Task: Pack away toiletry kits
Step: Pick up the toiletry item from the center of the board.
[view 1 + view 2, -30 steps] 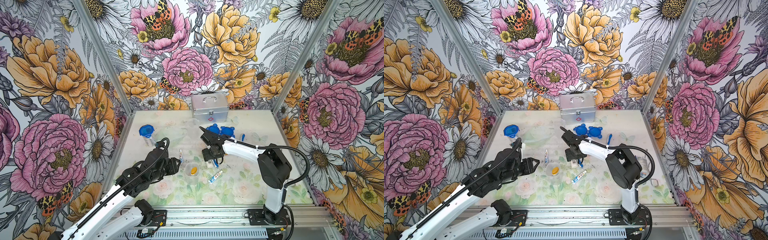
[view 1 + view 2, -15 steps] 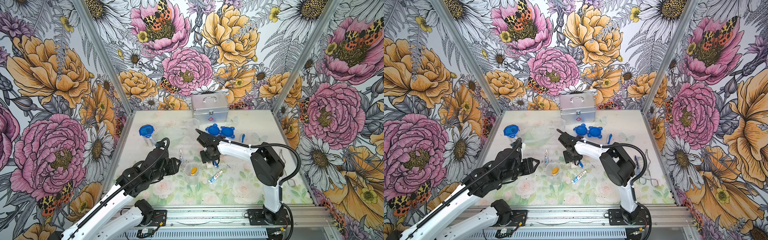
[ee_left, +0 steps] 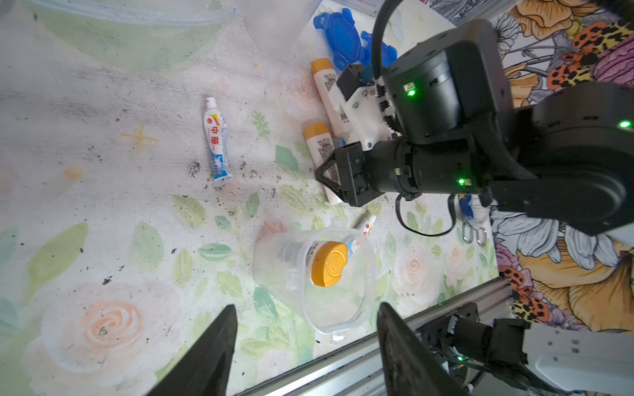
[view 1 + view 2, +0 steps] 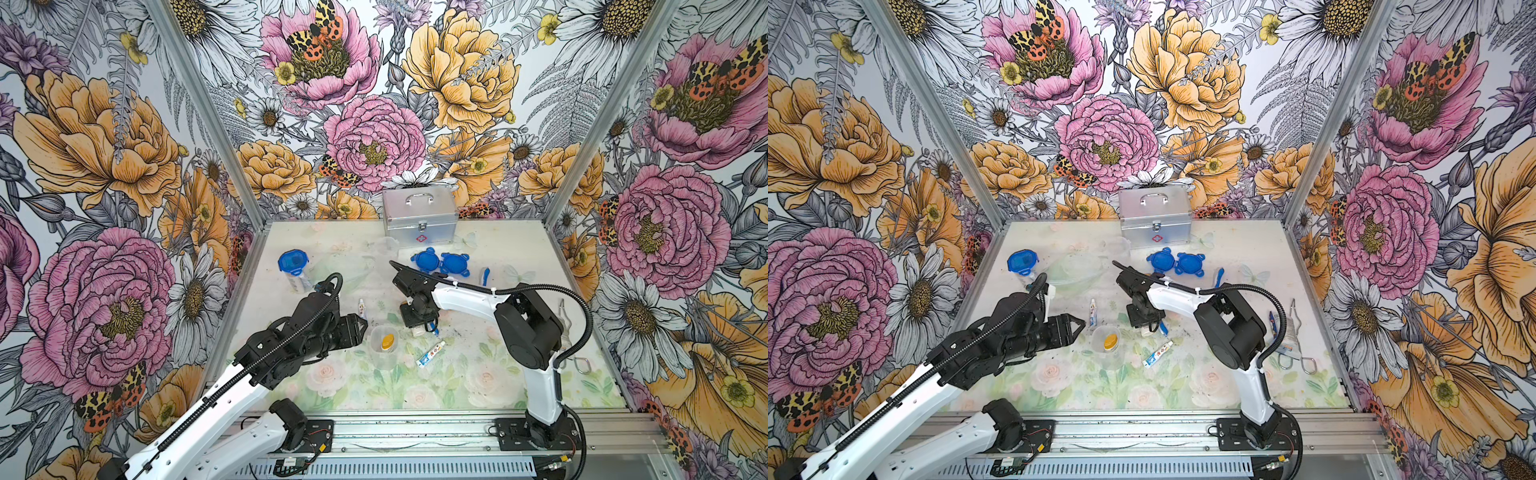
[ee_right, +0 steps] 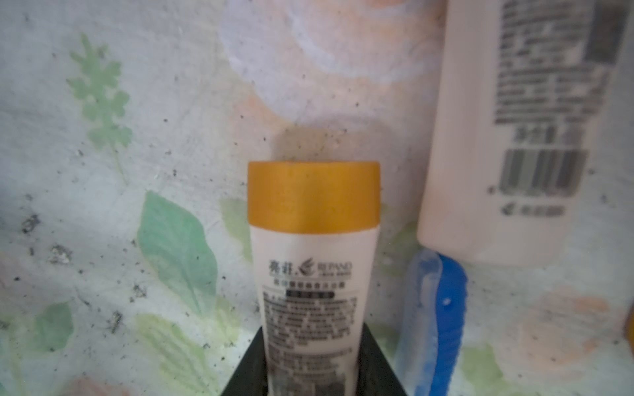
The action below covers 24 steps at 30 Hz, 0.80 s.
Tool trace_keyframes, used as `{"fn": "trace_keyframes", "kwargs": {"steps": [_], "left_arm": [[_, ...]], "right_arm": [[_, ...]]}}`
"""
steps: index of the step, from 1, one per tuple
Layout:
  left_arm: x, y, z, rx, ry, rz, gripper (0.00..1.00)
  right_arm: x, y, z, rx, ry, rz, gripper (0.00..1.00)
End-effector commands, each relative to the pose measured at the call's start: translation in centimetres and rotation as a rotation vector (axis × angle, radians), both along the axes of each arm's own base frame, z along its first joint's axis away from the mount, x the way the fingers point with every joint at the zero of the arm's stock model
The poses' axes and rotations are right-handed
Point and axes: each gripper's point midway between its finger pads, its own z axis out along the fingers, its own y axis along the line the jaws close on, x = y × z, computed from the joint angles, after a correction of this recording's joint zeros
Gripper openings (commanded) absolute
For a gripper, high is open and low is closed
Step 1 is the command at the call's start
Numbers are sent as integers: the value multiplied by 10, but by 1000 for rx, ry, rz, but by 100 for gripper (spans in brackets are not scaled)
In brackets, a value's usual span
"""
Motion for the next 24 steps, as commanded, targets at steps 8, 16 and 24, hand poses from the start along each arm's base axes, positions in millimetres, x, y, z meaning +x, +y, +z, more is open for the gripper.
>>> {"fn": "trace_keyframes", "kwargs": {"steps": [8, 16, 24], "left_arm": [[-9, -24, 36, -209, 102, -91, 75], [5, -41, 54, -273, 117, -143, 80], [23, -62, 60, -353, 117, -166, 83]], "right_arm": [[-2, 22, 99, 294, -317, 139, 12], [-63, 38, 165, 451, -440, 334, 12], [-101, 54, 201, 566, -454, 421, 12]]}}
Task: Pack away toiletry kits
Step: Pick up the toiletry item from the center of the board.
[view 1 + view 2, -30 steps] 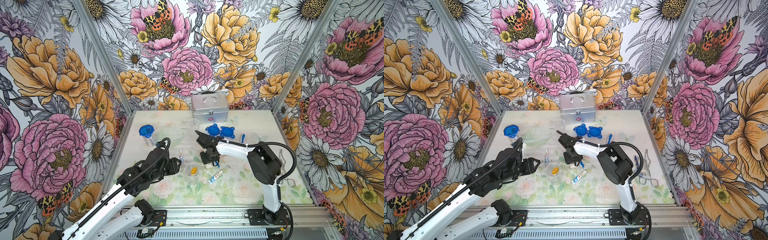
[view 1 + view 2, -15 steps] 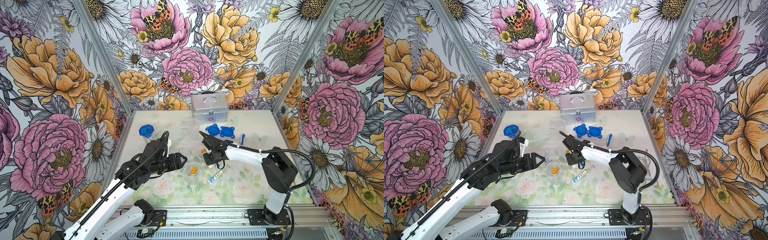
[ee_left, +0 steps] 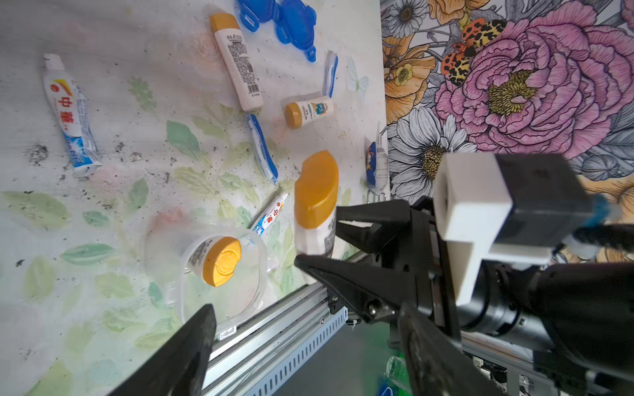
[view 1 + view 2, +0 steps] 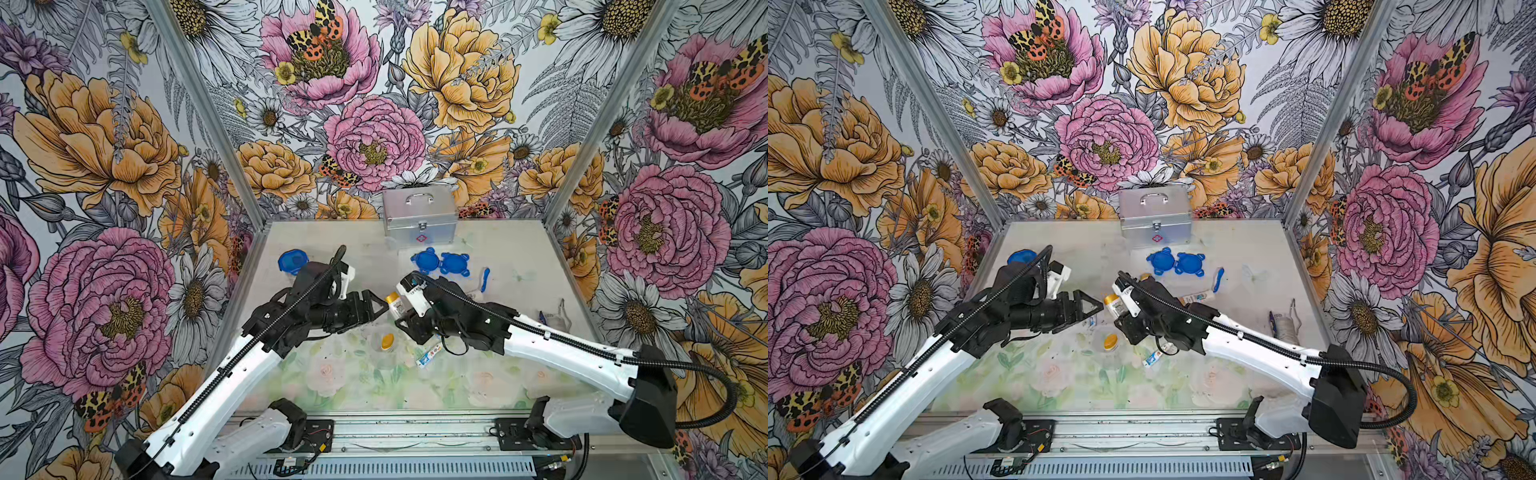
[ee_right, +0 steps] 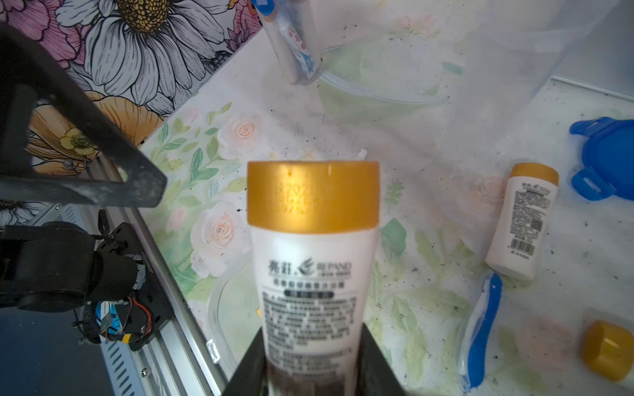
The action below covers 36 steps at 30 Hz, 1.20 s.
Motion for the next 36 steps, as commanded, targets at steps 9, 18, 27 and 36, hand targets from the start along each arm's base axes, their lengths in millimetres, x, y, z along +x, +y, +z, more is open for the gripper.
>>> {"fn": "trace_keyframes", "kwargs": {"steps": [9, 18, 27, 36], "left_arm": [[11, -22, 0, -77, -5, -49, 74], [7, -24, -8, -86, 15, -51, 48], [1, -21, -9, -89, 8, -60, 11], [0, 10, 3, 175, -181, -34, 0]], "right_arm": [[-20, 34, 37, 106, -36, 116, 11], [-24, 42, 41, 134, -32, 142, 12], [-20, 46, 39, 134, -29, 131, 22], [-9, 12, 29, 134, -2, -20, 73]]}}
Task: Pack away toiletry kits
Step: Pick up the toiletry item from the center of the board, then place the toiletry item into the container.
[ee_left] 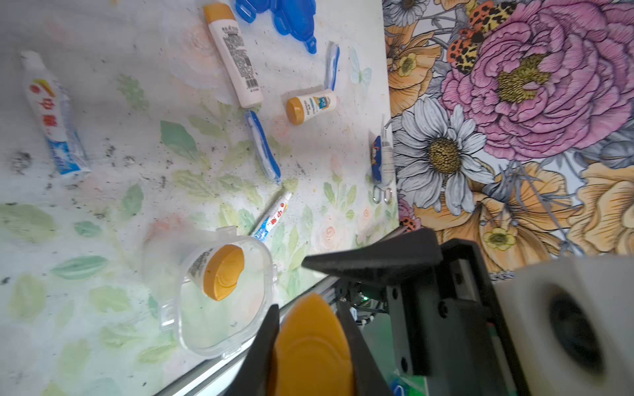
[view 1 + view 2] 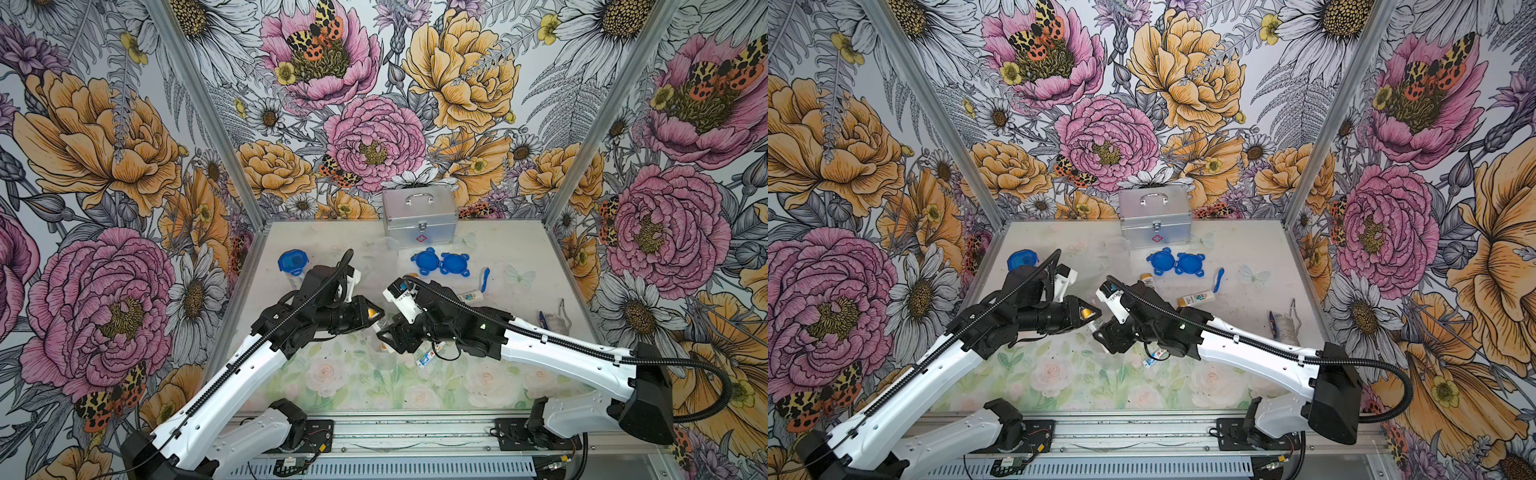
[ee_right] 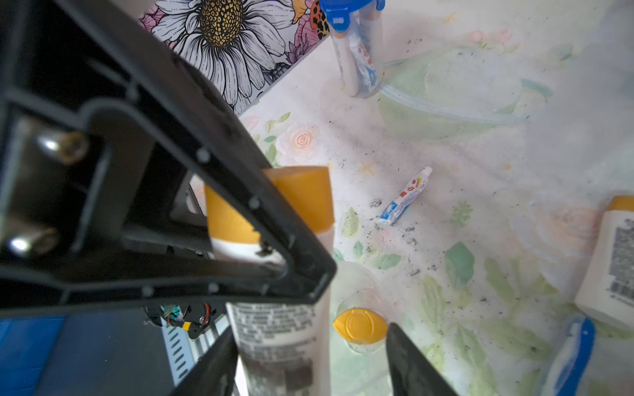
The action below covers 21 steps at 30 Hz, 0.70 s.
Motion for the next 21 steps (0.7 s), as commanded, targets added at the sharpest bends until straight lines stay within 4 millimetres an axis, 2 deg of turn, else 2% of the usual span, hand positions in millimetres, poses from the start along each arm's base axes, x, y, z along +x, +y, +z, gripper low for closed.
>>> {"fn": "trace_keyframes", "kwargs": {"steps": [1, 5, 8, 11, 16, 21], "left_arm": [[3, 17, 18, 157, -166, 8, 0], [7, 20, 14, 275, -229, 34, 0], [12, 20, 15, 336, -276, 60, 0], [15, 17, 17, 393, -330, 55, 0], [16, 14, 10, 514, -394, 25, 0], [16, 9, 3, 579, -426, 5, 0]], "right_arm": [[17, -24, 7, 39, -4, -130, 74], [36, -63, -7, 34, 34, -273, 78], [54, -101, -32, -31, 93, -432, 79], [63, -126, -52, -75, 147, -521, 79], [68, -144, -82, -157, 240, -585, 80], [70, -145, -109, -202, 344, -607, 79]]}}
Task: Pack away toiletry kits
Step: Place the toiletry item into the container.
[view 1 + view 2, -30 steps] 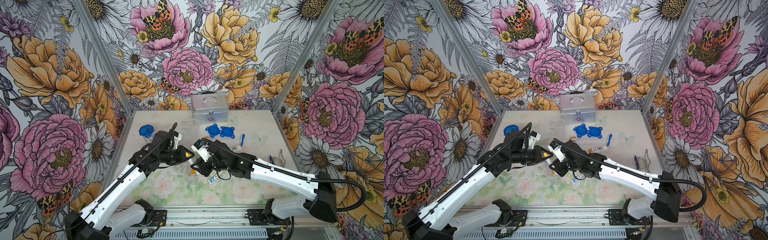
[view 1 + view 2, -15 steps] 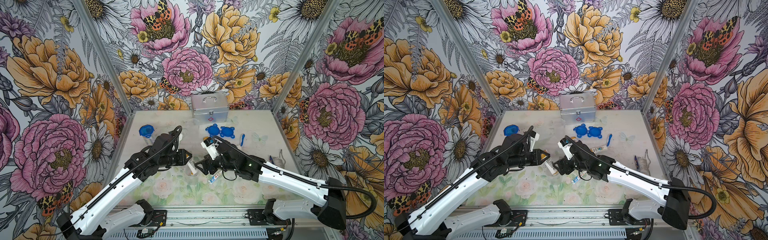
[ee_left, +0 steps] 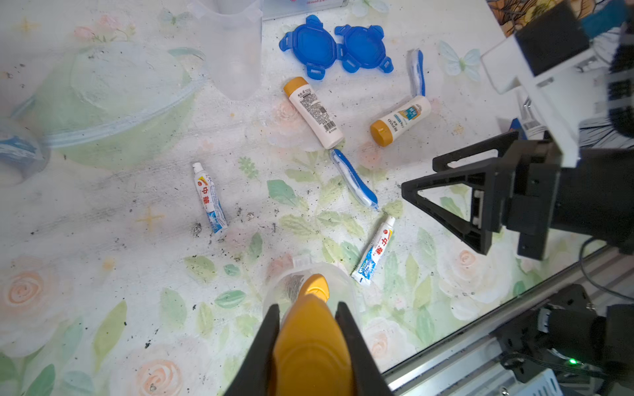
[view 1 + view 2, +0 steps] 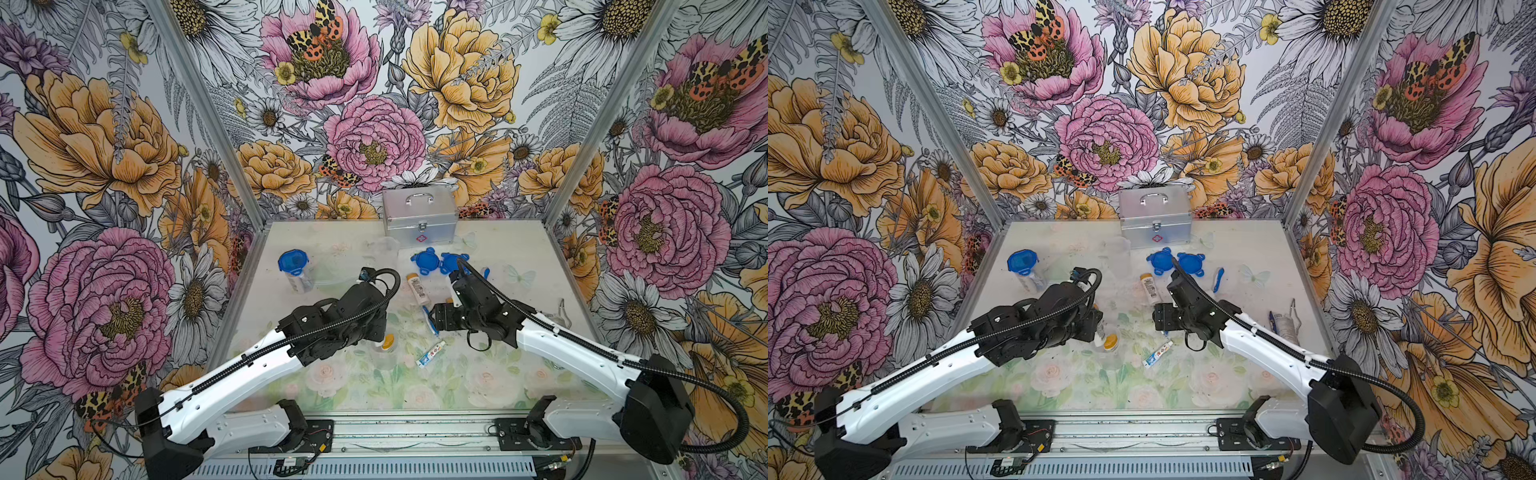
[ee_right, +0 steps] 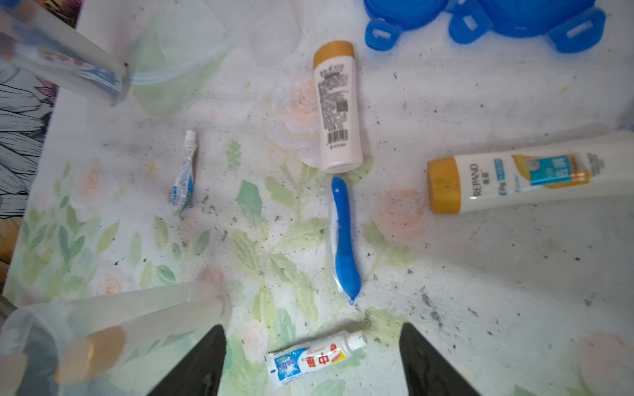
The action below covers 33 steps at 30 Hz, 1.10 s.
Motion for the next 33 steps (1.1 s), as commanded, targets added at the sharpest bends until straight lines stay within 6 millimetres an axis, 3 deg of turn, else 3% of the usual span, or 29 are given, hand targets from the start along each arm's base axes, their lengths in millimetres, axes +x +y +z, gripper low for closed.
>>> {"fn": "trace_keyframes", "kwargs": {"steps": [1, 15, 24, 33], "left_arm": [[9, 6, 13, 56, -94, 20, 0], [5, -2, -13, 186, -109, -26, 0], [0, -9, -29, 183, -82, -51, 0], [-6, -12, -32, 156, -65, -51, 16]], "right_arm": [[-3, -1, -14, -7, 78, -29, 79], [3, 10, -43, -38, 173, -21, 79], [25, 14, -60, -104, 178, -38, 78], [38, 15, -91, -187, 207, -38, 72]]}}
